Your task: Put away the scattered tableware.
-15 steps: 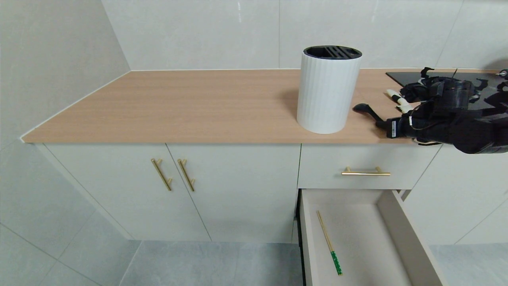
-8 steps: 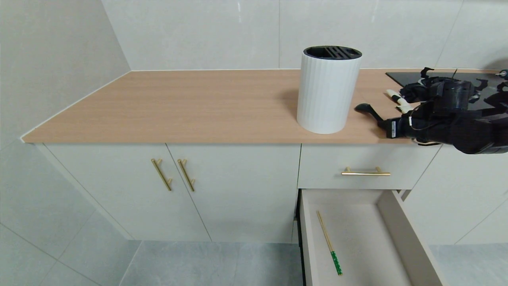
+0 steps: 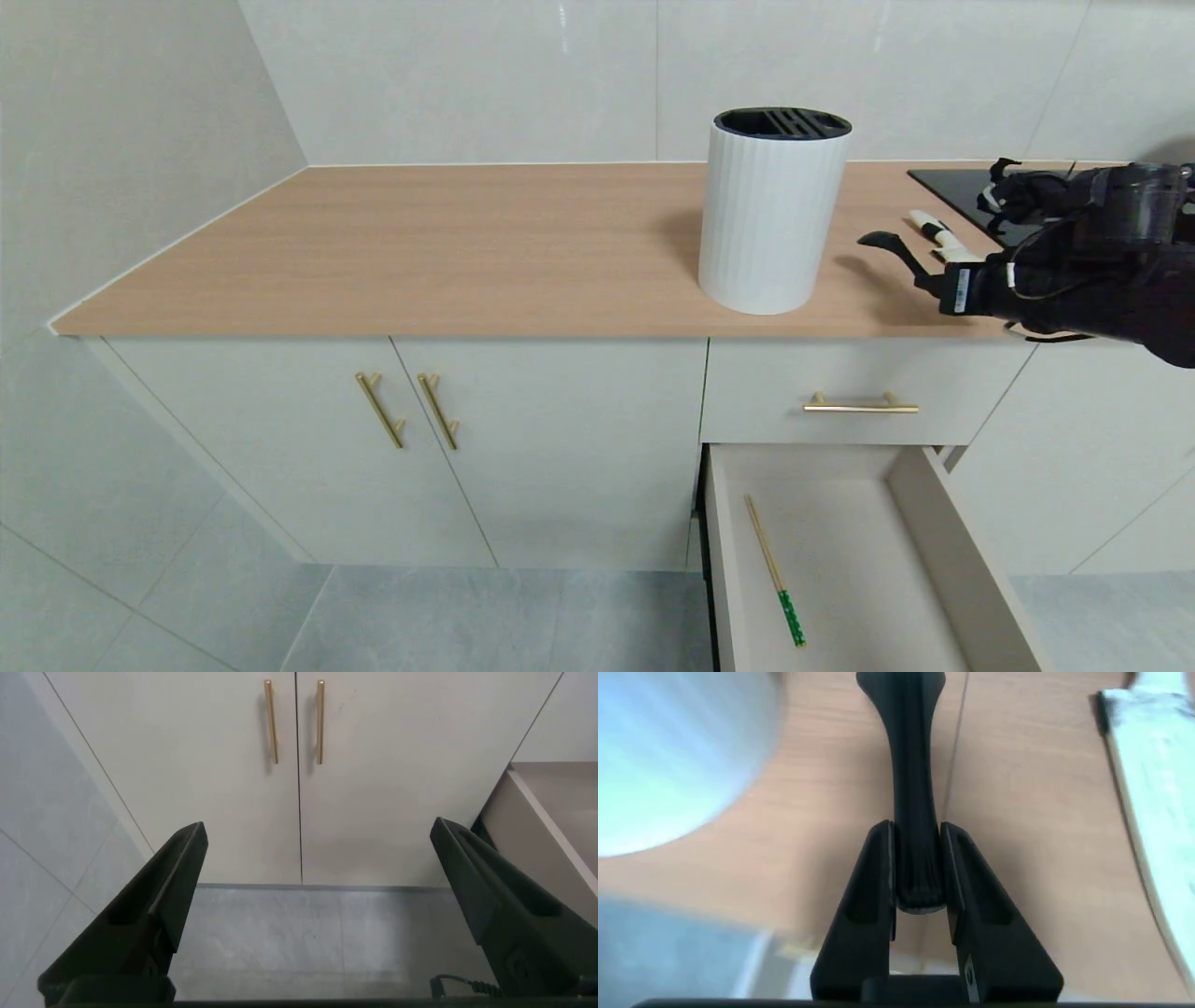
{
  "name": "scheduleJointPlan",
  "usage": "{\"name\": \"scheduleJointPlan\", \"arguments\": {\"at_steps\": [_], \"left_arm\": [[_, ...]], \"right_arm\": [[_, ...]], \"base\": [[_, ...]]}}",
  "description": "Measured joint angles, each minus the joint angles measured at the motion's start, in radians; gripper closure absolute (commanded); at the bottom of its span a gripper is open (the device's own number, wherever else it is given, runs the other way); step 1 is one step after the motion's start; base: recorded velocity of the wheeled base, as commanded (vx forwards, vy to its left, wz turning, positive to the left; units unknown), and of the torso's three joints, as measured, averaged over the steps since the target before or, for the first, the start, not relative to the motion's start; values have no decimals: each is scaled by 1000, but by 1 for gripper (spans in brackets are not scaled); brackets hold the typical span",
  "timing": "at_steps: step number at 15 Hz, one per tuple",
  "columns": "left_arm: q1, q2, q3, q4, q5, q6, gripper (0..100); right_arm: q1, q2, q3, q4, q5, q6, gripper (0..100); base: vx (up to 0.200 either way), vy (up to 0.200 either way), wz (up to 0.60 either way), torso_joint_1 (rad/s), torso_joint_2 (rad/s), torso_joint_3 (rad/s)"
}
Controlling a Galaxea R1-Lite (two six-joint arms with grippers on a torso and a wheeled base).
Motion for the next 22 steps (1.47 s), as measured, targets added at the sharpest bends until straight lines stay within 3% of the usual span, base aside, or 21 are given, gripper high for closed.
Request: {"name": "scheduleJointPlan", "arguments": {"at_steps": [5,9,16,22], "left_arm": [[0,0,0,0,0,-3,0],[0,0,0,0,0,-3,0],[0,0,0,0,0,-3,0],[0,0,0,0,0,-3,0]], "right_arm": [[11,-264,253,38,-3,15,100],[18,-500,426,121,82,10,100],[26,-633,549,170,105,-110,100],[106,-605,619,205,98,-178,100]], "base": [[0,0,0,0,0,0],[0,0,0,0,0,0],[0,0,0,0,0,0],[0,0,0,-65,142,77]]}}
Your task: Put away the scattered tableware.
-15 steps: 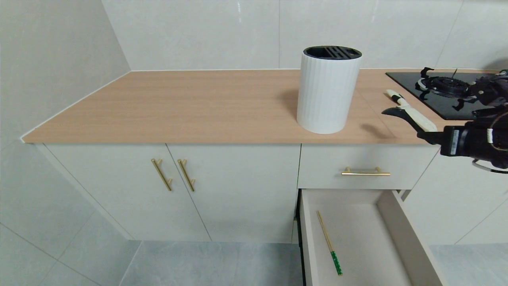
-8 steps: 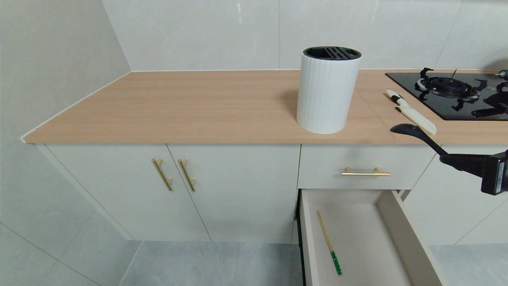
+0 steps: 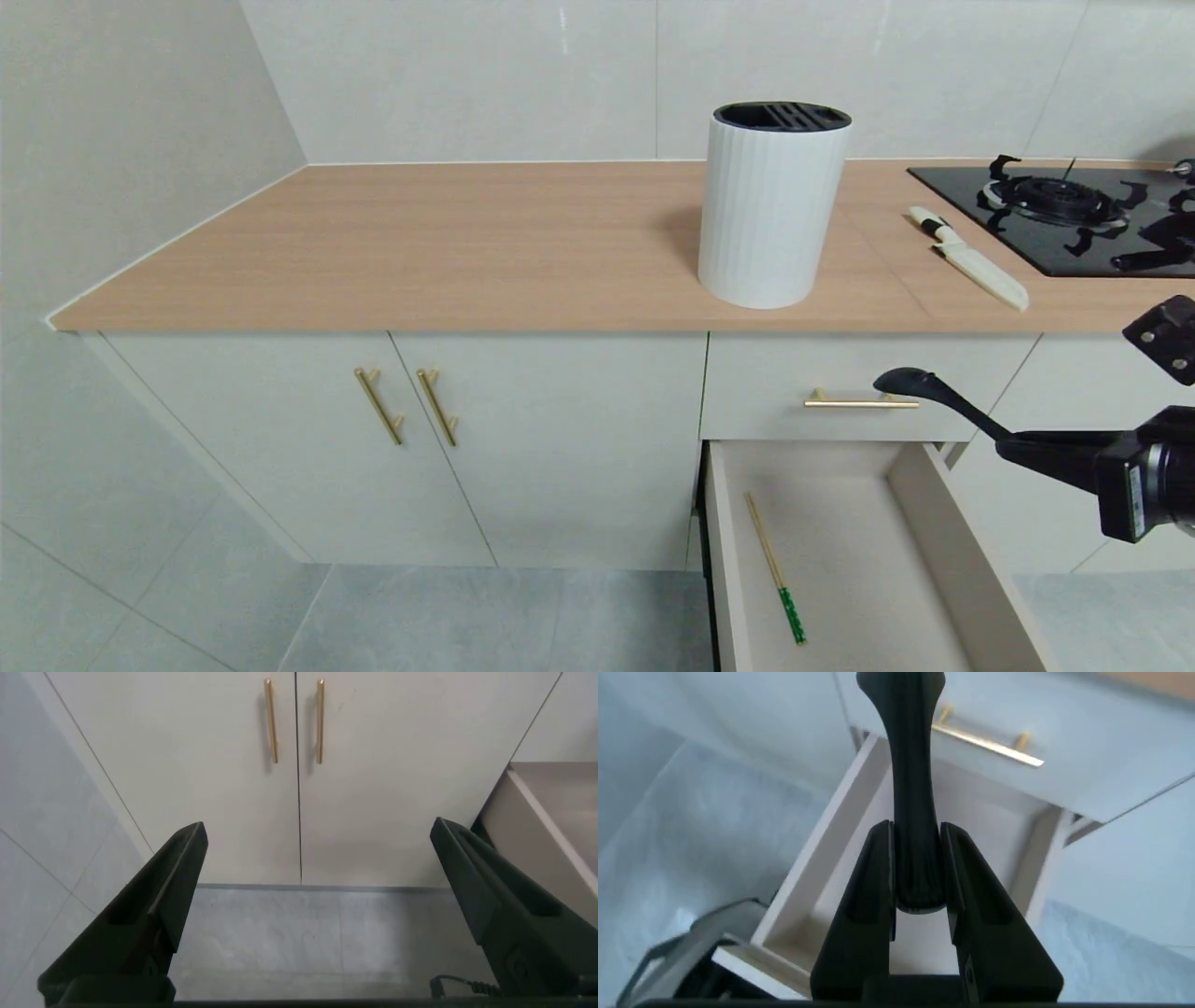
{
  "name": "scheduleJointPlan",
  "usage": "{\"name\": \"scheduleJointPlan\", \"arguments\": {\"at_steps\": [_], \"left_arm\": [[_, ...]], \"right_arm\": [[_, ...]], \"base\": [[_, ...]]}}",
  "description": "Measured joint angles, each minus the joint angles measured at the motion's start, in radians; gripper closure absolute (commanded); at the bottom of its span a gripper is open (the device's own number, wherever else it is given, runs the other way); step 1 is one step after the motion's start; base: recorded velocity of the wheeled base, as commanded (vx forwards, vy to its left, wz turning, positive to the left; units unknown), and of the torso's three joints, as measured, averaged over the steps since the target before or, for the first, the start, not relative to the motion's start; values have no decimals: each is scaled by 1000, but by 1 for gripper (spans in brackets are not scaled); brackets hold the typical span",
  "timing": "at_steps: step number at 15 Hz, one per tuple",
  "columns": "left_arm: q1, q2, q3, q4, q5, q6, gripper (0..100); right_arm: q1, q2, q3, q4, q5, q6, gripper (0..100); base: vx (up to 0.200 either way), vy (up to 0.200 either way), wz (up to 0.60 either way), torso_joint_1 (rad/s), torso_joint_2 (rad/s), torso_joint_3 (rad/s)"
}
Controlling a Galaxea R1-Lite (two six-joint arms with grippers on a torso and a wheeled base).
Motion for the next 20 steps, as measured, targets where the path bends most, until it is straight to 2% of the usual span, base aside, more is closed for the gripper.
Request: {"name": "scheduleJointPlan", "arguments": {"at_steps": [9,14,20], "left_arm": [[0,0,0,1,0,0,0],[0,0,0,0,0,0,0],[0,0,0,0,0,0,0]], "right_arm": [[14,108,16,-1,-31,-40,100],[-34,217,6,-40,-57,-40,100],[-45,283,6,-49,-79,-41,100]], "base": [[0,0,0,-203,461,255],[0,0,0,-176,449,255],[0,0,0,-29,75,44]]}}
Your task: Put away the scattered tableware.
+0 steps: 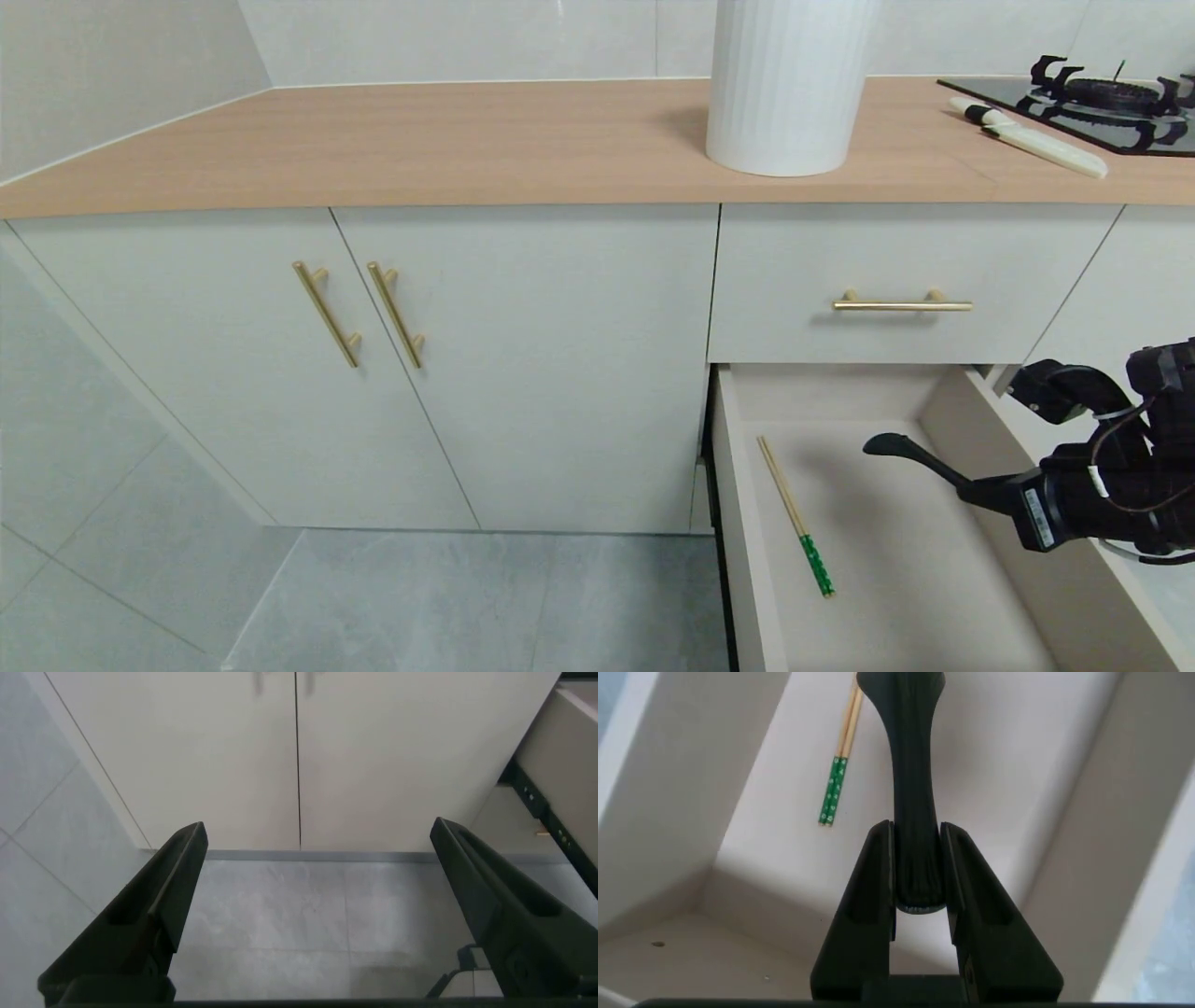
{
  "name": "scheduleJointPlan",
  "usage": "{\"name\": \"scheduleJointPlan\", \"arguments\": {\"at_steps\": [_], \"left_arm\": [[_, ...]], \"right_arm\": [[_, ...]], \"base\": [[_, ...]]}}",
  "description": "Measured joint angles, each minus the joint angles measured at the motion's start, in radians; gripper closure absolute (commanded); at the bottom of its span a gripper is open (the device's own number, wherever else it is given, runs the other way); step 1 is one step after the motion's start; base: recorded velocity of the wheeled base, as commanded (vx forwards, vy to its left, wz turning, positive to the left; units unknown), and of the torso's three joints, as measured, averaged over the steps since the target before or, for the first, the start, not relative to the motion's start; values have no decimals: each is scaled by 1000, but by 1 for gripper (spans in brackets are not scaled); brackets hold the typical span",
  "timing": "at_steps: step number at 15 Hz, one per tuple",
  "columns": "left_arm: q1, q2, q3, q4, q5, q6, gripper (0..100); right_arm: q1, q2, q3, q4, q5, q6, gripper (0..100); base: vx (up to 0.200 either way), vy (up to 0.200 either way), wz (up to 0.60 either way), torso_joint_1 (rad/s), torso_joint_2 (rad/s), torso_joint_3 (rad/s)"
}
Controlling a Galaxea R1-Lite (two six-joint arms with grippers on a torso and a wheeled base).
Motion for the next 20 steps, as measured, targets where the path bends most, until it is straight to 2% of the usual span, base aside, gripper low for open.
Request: {"name": "scheduleJointPlan", "arguments": {"at_steps": [3,6,11,15,20], "left_arm": [[0,0,0,0,0,0,0],[0,0,0,0,0,0,0],[0,0,0,0,0,0,0],[0,0,0,0,0,0,0],[0,0,0,0,0,0,0]], "right_arm": [[0,20,0,-8,-3,1,100],[0,76,-5,-73,-44,14,100],[40,273,-84,-131,-136,225,100],[51,442,-103,-260,-169,243,100],[54,590,-104,-321,-233,242,100]], "base": [[0,0,0,0,0,0],[0,0,0,0,0,0],[0,0,0,0,0,0],[0,0,0,0,0,0],[0,0,0,0,0,0]]}}
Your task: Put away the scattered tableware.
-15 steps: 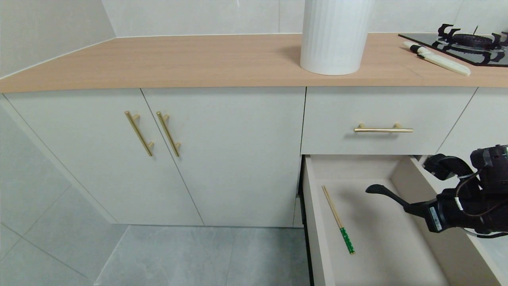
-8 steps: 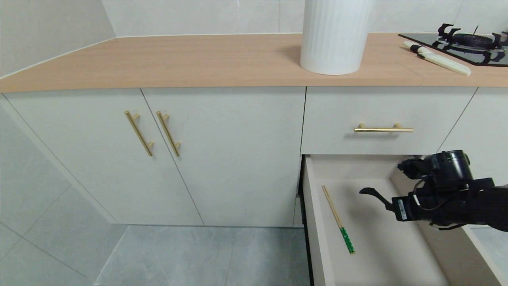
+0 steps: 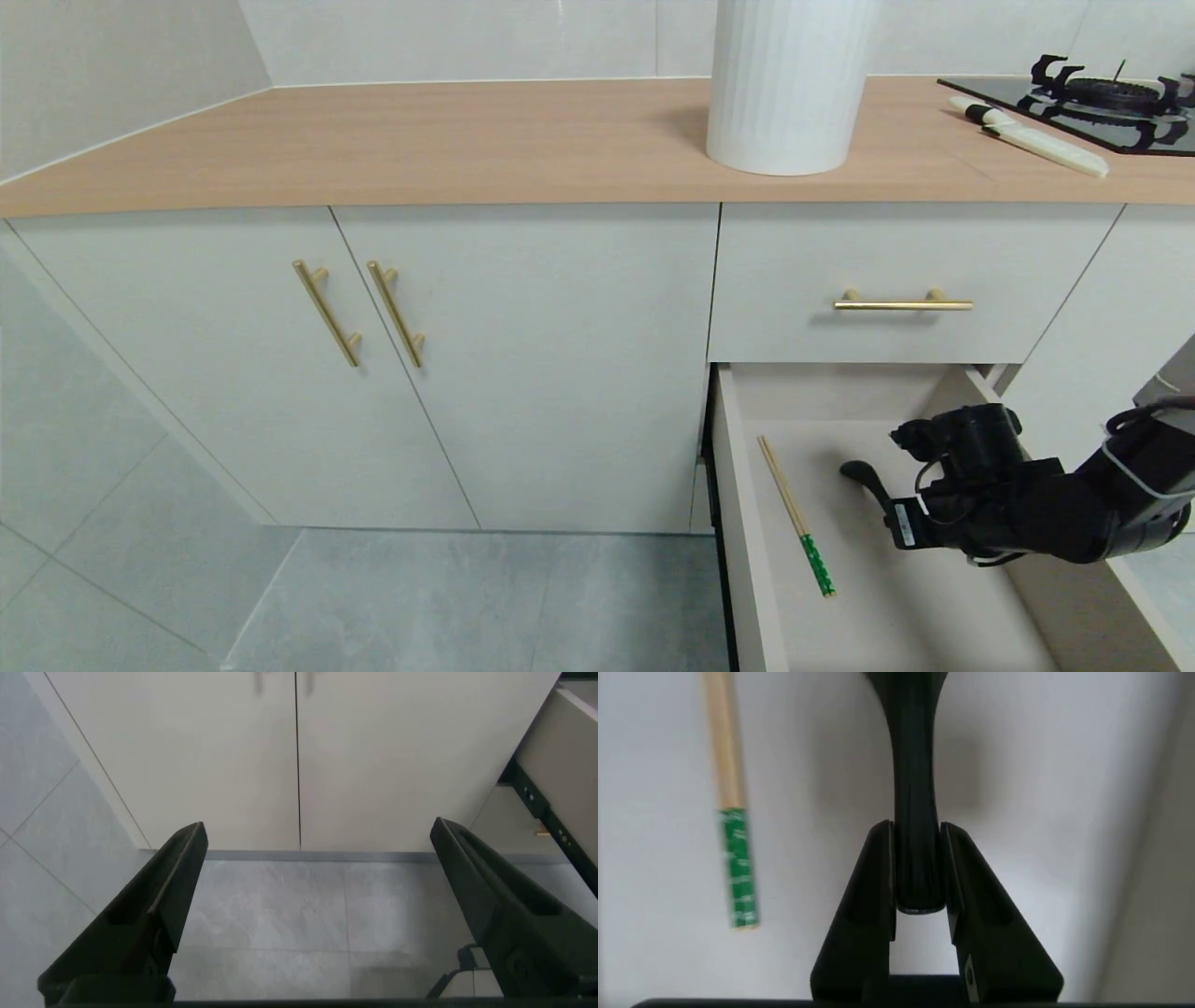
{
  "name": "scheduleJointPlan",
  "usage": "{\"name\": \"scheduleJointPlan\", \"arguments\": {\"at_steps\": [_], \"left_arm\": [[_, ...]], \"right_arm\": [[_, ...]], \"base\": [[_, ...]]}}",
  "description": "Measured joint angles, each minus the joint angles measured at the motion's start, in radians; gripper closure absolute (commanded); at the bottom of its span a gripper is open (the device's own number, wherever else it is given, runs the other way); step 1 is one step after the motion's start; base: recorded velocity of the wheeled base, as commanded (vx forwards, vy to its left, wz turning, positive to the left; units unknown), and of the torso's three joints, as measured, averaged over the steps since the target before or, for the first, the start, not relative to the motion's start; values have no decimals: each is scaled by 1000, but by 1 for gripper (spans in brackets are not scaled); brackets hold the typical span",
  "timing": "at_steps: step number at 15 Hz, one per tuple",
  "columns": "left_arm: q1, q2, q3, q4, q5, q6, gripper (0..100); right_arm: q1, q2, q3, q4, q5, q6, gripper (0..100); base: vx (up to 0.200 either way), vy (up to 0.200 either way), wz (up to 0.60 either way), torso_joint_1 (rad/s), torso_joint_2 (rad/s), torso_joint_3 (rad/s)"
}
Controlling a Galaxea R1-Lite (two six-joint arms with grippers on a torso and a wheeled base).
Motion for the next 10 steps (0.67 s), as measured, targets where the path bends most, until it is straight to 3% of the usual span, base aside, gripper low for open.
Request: {"name": "scheduleJointPlan", "arguments": {"at_steps": [7,8,10], "left_arm": [[0,0,0,0,0,0,0],[0,0,0,0,0,0,0],[0,0,0,0,0,0,0]], "right_arm": [[0,78,0,-57,-32,1,100],[0,79,1,-57,-33,1,0],[0,78,2,-57,-32,1,0]], "base": [[0,0,0,0,0,0],[0,0,0,0,0,0],[0,0,0,0,0,0]]}}
